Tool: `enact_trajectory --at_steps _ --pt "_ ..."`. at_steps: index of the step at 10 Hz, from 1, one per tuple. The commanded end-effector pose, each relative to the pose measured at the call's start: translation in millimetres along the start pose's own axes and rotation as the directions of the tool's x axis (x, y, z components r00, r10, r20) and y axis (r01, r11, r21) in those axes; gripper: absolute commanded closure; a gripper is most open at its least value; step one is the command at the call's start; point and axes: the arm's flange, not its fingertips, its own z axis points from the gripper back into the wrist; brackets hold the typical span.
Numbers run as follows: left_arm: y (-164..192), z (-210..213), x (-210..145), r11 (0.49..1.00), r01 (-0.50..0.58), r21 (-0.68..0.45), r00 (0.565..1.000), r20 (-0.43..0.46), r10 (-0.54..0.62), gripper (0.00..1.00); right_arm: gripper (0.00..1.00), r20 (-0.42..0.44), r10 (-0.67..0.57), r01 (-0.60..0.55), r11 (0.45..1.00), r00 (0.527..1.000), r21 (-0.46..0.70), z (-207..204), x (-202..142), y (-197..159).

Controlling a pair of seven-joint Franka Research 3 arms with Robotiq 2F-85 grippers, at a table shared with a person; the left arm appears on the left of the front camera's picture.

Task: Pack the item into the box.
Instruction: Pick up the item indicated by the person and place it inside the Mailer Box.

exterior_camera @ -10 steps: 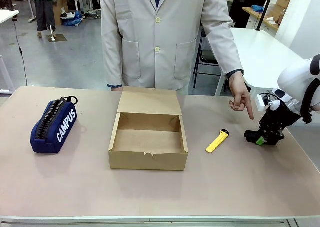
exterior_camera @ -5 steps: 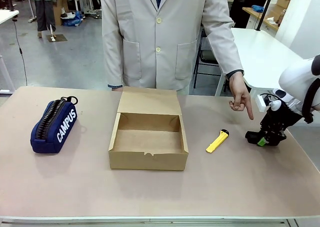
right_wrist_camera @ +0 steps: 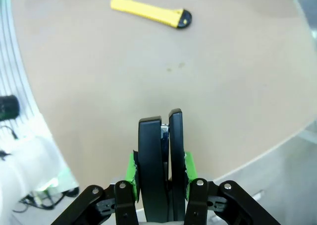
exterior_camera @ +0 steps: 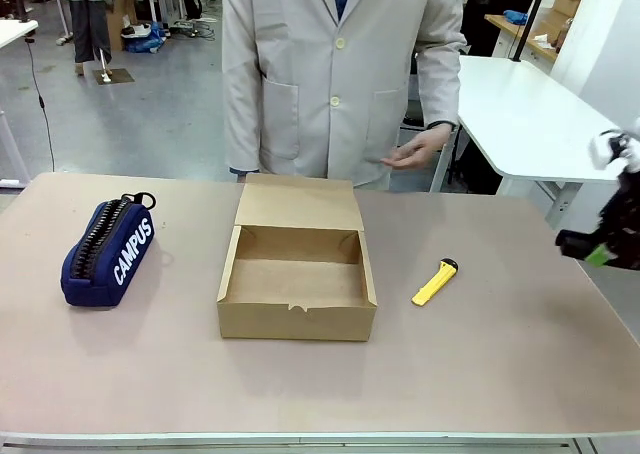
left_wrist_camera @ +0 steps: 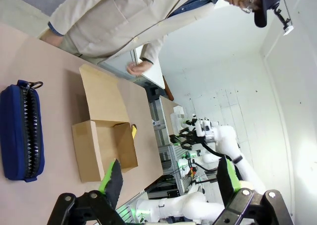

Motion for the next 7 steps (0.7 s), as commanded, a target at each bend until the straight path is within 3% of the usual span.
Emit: enact_trajectory --at_steps 1,2,3,4,5,7 --pt "-0.5 -1.8 1.4 1.0 0.022 -0.018 1.0 0.006 -0.022 0.0 0.78 0.038 -0.067 0.069 0.994 0.997 -0.079 22.7 16.1 45.8" --pt "-0.5 -1.8 1.4 1.0 0.022 -0.018 1.0 0.006 -0.022 0.0 0.78 0.036 -0.098 0.101 0.991 0.995 -0.09 23.5 14.4 47.4" --pt "-0.5 -1.8 1.4 1.0 0.022 -0.018 1.0 0.006 -0.022 0.0 0.78 0.028 -0.029 0.031 0.999 0.999 -0.037 24.3 4.7 26.2" --pt "-0.5 -1.8 1.4 1.0 0.022 -0.018 1.0 0.006 -0.022 0.0 0.78 0.028 -0.029 0.031 0.999 0.999 -0.037 24.3 4.7 26.2" --pt "-0.5 -1.8 1.4 1.0 0.022 -0.018 1.0 0.006 -0.022 0.0 0.58 0.057 -0.049 0.053 0.996 0.997 -0.069 37.9 10.1 47.5" --pt "-0.5 -1.8 1.4 1.0 0.022 -0.018 1.0 0.006 -0.022 0.0 0.58 0.098 0.077 -0.067 0.992 0.992 -0.102 30.5 77.6 63.9"
